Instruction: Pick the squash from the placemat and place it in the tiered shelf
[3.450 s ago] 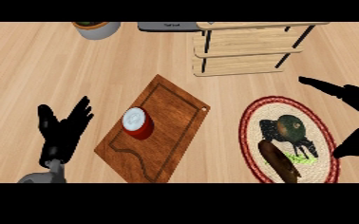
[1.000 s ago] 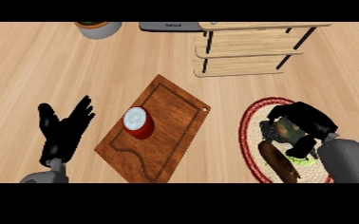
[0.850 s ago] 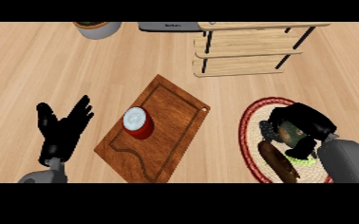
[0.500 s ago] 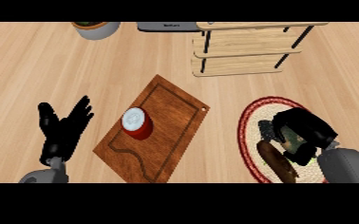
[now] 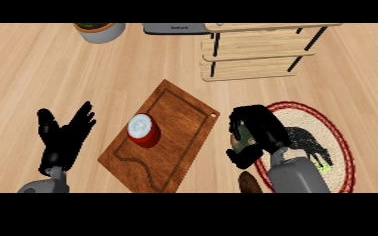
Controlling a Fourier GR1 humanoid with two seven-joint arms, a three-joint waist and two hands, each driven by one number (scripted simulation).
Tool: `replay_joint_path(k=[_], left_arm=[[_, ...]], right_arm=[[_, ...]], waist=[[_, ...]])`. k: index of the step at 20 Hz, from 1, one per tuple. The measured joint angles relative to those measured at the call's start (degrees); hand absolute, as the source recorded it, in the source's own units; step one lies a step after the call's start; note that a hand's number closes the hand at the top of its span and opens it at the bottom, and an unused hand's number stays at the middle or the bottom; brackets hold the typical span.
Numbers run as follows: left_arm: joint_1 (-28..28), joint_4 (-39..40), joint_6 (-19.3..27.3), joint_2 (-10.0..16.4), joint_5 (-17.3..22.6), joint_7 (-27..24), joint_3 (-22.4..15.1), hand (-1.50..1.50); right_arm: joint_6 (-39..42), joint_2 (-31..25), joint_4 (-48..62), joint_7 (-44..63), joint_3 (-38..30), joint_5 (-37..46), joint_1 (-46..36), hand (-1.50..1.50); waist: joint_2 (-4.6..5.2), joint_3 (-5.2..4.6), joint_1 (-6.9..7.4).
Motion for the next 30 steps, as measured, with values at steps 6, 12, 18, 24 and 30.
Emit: replay_joint_path(k=[6,12,18,24,30], left_arm=[[0.29,0.07,0.62,-0.86,-0.43,-0.11,-0.46,0.00],[-0.18,-0.22,-0.13,-0.34,0.24,0.48,-0.01,0.00],[0.02,-0.54,-0.22,-0.40,0.13,0.34,-0.01,0.00],[0.39,-1.02,-0.24,-1.02,-0.29,0.38,-0.71,0.00],[0.22,-2.35,-0.88,-0.39,0.32,2.03,-0.34,0.00]], right_arm=[[-0.55,2.88,-19.81,18.82,4.49,-0.76,-2.46,1.50],[5.60,3.56,-34.85,39.03,3.62,-1.52,-12.06,1.50],[12.43,2.99,-36.12,48.63,-7.40,-6.62,-28.35,1.50],[14.35,-2.00,-27.63,48.89,-19.61,-11.71,-41.02,1.50],[13.46,-8.94,-13.66,44.25,-26.12,-13.18,-49.03,1.50]], waist=[[-0.18,0.03,-0.51],[0.07,0.06,0.07],[0.33,0.09,0.59],[0.47,0.10,0.84],[0.62,0.13,1.17]])
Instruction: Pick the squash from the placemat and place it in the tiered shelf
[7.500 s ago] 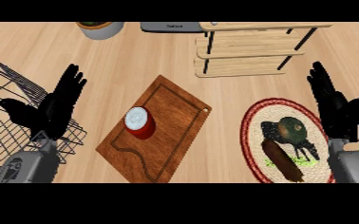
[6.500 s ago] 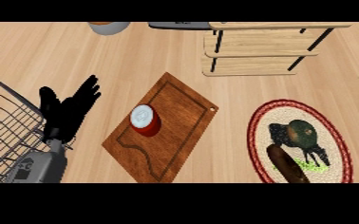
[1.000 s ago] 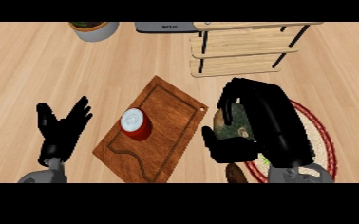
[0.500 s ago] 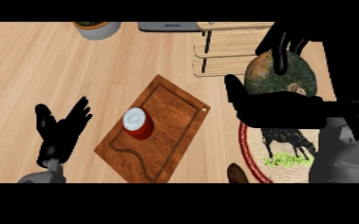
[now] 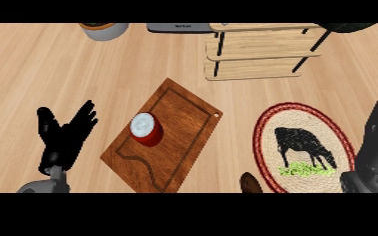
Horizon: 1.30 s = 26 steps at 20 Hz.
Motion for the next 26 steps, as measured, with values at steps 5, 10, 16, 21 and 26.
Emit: replay_joint_path(k=[5,10,16,21,26], left_arm=[[-0.59,0.66,0.40,-0.45,-0.52,-0.51,-0.09,0.00],[-1.33,0.74,0.55,-0.84,-0.65,-0.15,-0.27,0.00],[-2.30,2.26,0.20,-0.28,-0.78,-0.92,0.37,0.00],[-2.80,3.03,0.68,-0.77,-1.38,-1.14,0.12,0.00],[-2.02,2.12,-0.16,-0.41,-1.04,-1.35,0.25,0.00]], right_arm=[[-1.23,-3.59,11.13,-4.28,-1.34,-0.86,-4.76,1.50],[-1.95,-6.65,20.01,-10.55,-0.84,-0.94,-6.42,1.50],[-7.47,-8.73,32.28,-20.38,0.84,2.33,-7.33,1.50],[-12.32,-9.09,39.82,-25.75,1.29,4.14,-8.28,1.50],[-17.15,-8.95,47.04,-29.80,1.72,6.06,-10.35,1.50]], waist=[[0.06,0.00,0.08],[0.11,0.00,0.14],[0.24,0.01,0.39],[0.24,0.02,0.39],[0.26,0.02,0.61]])
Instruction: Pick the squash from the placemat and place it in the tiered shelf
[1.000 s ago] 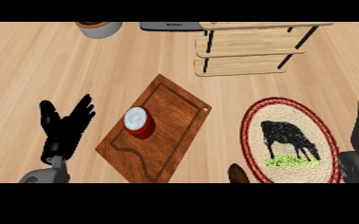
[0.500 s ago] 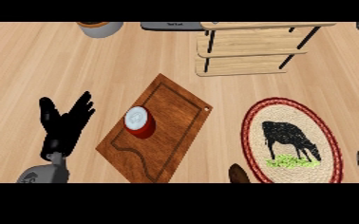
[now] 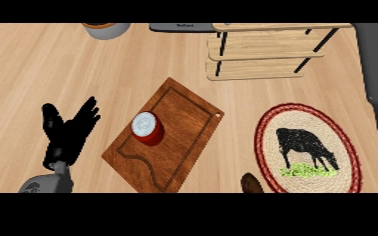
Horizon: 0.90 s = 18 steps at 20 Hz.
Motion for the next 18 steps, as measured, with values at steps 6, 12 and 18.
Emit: replay_joint_path(k=[6,12,18], left_arm=[[0.40,-0.58,0.22,-0.44,-0.22,0.28,-0.26,0.00],[0.71,-0.36,0.08,-0.60,-0.26,0.23,-0.22,0.00],[1.08,-0.63,-0.05,-0.62,-0.28,-0.15,-0.15,0.00]], right_arm=[[-4.27,-0.84,8.36,-7.36,-1.01,0.21,-1.98,1.50],[-3.87,-1.29,11.26,-8.73,-0.51,0.49,-3.74,1.50],[-6.93,-1.48,14.19,-7.27,-4.08,-1.55,-5.74,-1.50]], waist=[[0.06,0.00,0.14],[-0.07,-0.02,-0.14],[-0.04,0.00,-0.02]])
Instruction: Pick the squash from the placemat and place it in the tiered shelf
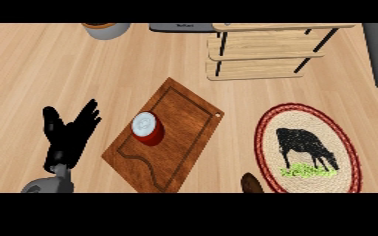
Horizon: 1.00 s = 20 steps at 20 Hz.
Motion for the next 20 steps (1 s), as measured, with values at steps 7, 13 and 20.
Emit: replay_joint_path(k=[7,13,20], left_arm=[[-0.36,0.22,0.46,-0.12,-0.30,0.23,0.08,0.00],[-0.58,-0.32,0.44,-0.28,-0.22,0.75,-0.09,0.00],[-0.03,-0.45,1.04,-0.69,-0.49,0.36,0.00,0.00]], right_arm=[[-3.87,1.25,0.54,0.43,-7.25,-7.23,-0.41,-1.50],[-5.25,0.38,1.44,1.73,-13.51,-14.03,-2.87,-1.50],[-11.65,-3.90,0.32,2.17,-16.90,-16.07,-1.96,-1.50]], waist=[[-0.03,0.02,-0.20],[-0.05,0.03,-0.11],[-0.10,0.00,-0.45]])
